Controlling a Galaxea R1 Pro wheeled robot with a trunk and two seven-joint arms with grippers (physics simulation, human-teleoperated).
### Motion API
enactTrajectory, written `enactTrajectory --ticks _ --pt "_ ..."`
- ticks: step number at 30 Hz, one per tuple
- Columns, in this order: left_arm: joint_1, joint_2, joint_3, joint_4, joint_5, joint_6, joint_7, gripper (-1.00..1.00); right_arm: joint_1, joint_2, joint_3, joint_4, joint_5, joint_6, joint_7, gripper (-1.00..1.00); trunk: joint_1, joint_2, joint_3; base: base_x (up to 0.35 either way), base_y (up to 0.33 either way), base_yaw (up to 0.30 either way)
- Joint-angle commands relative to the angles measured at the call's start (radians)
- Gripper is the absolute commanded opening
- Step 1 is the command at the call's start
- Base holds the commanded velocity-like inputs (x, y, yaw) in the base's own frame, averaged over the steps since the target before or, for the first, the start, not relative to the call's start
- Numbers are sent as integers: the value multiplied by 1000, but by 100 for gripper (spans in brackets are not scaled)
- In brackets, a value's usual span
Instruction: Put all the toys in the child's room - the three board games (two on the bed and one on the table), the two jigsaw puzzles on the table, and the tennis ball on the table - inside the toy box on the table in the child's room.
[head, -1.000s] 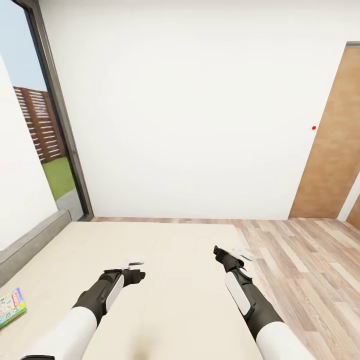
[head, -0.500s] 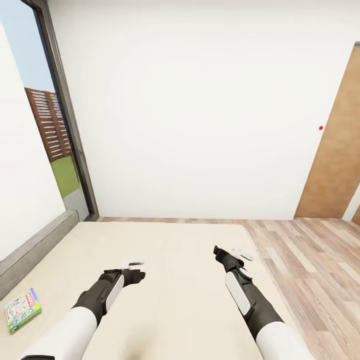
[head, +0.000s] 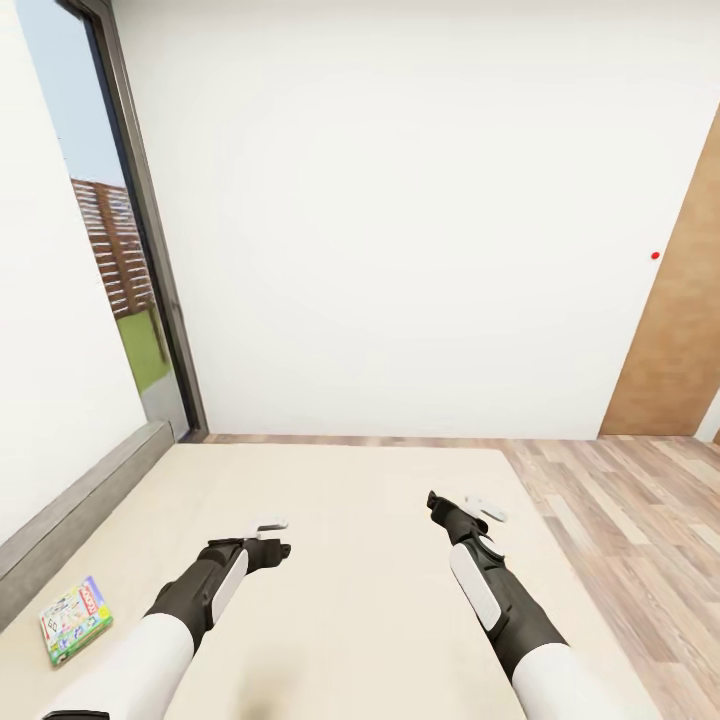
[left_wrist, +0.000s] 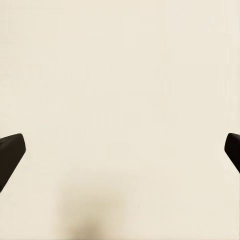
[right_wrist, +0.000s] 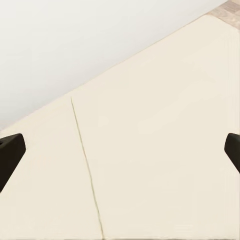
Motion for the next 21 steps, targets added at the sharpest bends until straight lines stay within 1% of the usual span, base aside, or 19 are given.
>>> enactTrajectory --ticks 1,21 --pt "0 0 -1 -1 9 5 1 100 0 0 3 -2 -5 4 -7 100 0 -1 0 0 236 0" --pt "0 0 -1 -1 9 5 1 100 0 0 3 -2 -5 4 -7 100 0 -1 0 0 228 0"
